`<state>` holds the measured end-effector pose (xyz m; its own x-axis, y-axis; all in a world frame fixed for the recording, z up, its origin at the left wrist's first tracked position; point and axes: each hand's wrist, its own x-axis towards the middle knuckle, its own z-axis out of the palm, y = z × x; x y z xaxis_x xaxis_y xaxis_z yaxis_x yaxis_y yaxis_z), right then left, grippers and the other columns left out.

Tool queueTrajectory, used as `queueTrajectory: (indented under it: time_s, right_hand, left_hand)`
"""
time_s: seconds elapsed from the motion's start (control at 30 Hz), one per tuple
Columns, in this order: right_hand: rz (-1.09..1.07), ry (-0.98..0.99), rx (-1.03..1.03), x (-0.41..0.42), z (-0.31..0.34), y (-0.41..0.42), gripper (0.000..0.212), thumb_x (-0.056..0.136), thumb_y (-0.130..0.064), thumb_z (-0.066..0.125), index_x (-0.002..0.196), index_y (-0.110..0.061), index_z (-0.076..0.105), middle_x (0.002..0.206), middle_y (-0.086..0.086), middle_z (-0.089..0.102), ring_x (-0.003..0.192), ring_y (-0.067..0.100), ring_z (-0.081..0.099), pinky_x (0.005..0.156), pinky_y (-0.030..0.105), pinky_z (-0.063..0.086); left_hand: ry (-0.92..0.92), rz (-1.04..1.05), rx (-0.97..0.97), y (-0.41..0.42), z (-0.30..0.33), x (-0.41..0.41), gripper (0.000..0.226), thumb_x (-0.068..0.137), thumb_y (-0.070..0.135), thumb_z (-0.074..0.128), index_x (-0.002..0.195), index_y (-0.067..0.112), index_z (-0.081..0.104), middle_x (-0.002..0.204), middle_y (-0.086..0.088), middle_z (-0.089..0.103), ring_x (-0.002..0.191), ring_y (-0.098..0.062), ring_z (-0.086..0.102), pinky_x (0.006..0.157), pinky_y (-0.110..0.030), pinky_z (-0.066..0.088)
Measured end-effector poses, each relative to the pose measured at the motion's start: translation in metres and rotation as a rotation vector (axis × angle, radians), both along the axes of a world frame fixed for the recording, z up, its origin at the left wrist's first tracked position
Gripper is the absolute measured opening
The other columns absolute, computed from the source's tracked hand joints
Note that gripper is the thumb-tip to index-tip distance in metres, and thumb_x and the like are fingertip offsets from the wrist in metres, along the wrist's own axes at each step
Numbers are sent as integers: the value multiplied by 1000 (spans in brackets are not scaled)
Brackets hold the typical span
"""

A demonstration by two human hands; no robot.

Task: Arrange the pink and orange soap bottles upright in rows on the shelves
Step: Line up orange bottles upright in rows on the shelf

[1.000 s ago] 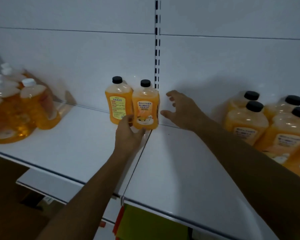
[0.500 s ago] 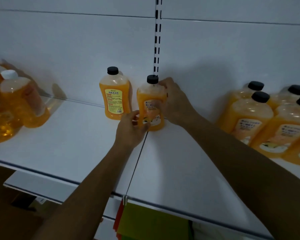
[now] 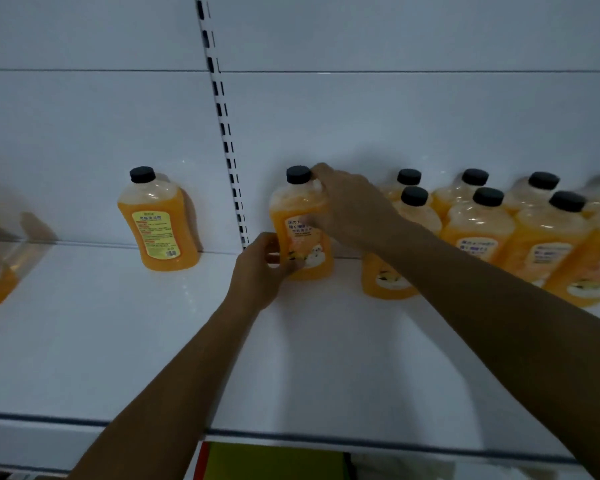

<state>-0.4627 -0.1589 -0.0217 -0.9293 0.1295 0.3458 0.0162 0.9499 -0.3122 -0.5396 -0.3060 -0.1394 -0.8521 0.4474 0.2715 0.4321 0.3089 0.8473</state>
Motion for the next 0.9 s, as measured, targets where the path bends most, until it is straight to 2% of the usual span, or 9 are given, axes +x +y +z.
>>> queueTrajectory:
  time_s: [0.2,0.33,0.4,0.53,0.73,0.9]
  right_hand:
    - [-96,2,284,12,9,17,59,84,-37,71,130,-12,43,125,7,53,107,27,57,86,38,47]
    - [-171,39,502,14,7,23,57,85,-24,69,128,-13,34,108,9,61,93,26,61,75,35,44]
    - [-210,23,620,13,9,27,55,84,-23,69,127,-13,35,103,9,63,93,28,60,82,39,42]
    - [-226,-18,588,8,11,34,51,86,-21,67,126,-15,36,103,7,64,94,29,60,90,43,40]
    - [-221,-1,588,5,7,36,50,88,-16,64,129,-13,34,103,8,61,89,28,61,80,40,40]
    - [-215,-44,589,8,8,33,50,88,-15,60,130,-12,34,112,11,59,99,30,59,87,44,42]
  left_hand:
    - [6,-26,-17,41,-12,-3,40,77,22,80,110,18,59,100,9,67,86,-6,64,69,-14,48]
    - [9,-61,-27,54,-19,-6,39,76,18,80,109,18,59,101,8,67,89,-9,66,73,-22,53]
    - [32,-60,-32,59,-20,-8,37,77,16,78,110,19,60,101,9,67,90,-10,67,75,-25,55]
    - [47,-48,-69,61,-21,-11,35,80,18,76,112,18,62,103,8,68,92,-13,67,79,-30,55]
    - [32,-19,-82,62,-23,-8,42,79,29,77,116,13,63,110,-1,71,96,-15,67,86,-40,57]
    - [78,-33,-133,57,-13,-2,38,82,25,74,119,17,66,111,1,71,96,-13,68,86,-36,57]
